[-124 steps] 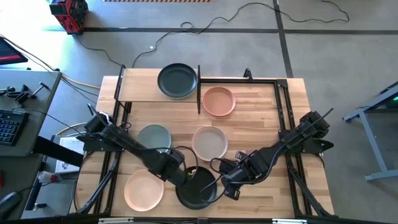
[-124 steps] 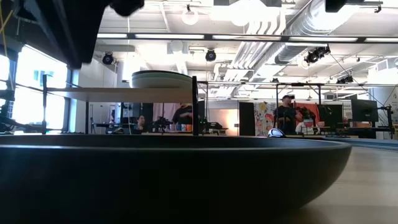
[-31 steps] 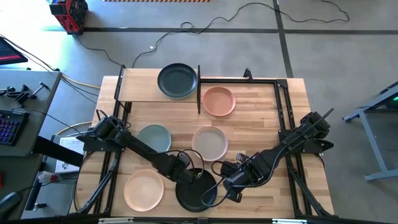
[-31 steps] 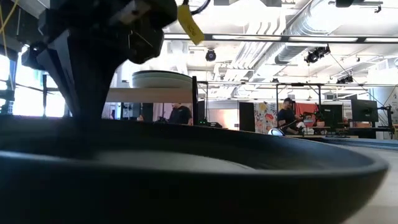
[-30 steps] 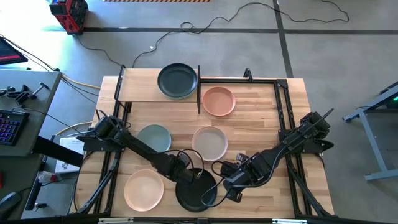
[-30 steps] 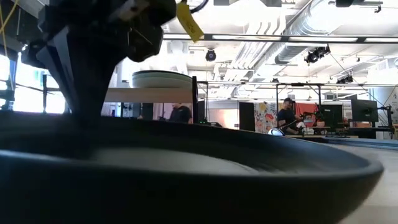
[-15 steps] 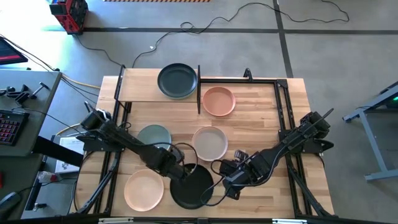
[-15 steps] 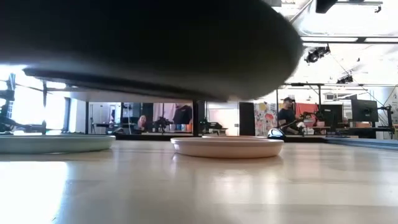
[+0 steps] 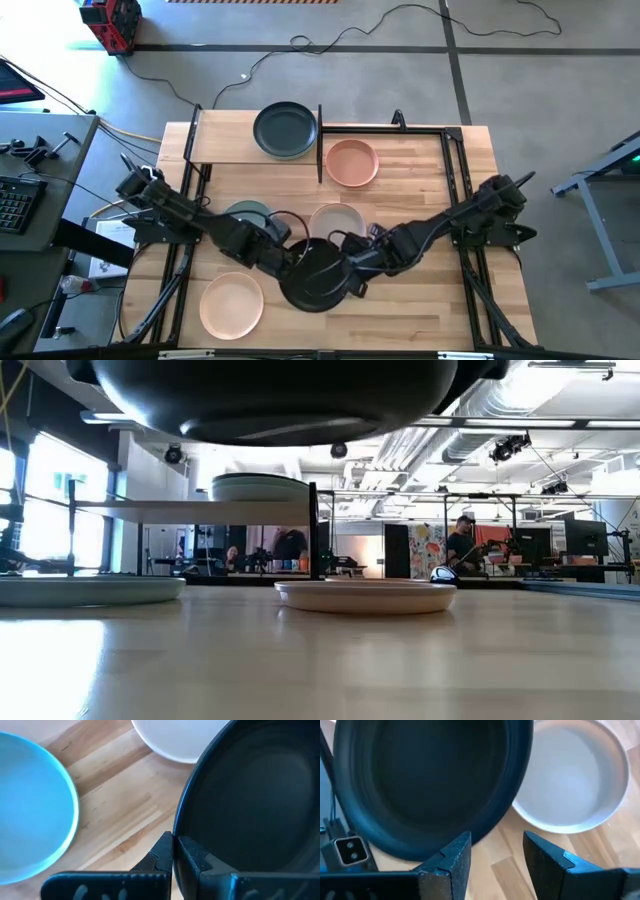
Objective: Place and stack plates onto a shelf
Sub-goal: Stack the black plate on top of the dark blue plate on the shelf
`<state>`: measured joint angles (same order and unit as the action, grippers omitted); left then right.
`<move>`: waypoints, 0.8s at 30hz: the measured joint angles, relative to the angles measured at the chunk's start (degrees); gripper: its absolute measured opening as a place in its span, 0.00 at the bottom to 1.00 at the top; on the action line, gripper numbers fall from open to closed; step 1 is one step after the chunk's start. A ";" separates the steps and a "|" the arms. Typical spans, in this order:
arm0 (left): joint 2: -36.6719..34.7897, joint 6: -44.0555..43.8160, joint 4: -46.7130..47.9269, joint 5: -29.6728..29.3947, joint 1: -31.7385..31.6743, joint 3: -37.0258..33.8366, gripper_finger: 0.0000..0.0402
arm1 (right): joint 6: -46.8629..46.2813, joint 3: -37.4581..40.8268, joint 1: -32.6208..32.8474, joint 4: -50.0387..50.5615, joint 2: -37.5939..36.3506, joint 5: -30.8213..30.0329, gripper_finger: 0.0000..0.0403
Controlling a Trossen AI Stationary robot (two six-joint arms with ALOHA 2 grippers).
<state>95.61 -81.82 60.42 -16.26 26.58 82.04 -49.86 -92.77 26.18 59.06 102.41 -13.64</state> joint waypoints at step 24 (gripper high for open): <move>0.22 1.07 -0.43 -3.11 -1.12 0.00 0.00 | 3.88 0.00 -5.78 0.26 0.00 0.30 0.39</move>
<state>95.83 -80.75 59.99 -19.37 25.45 82.04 -45.98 -92.77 20.40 59.32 102.41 -13.34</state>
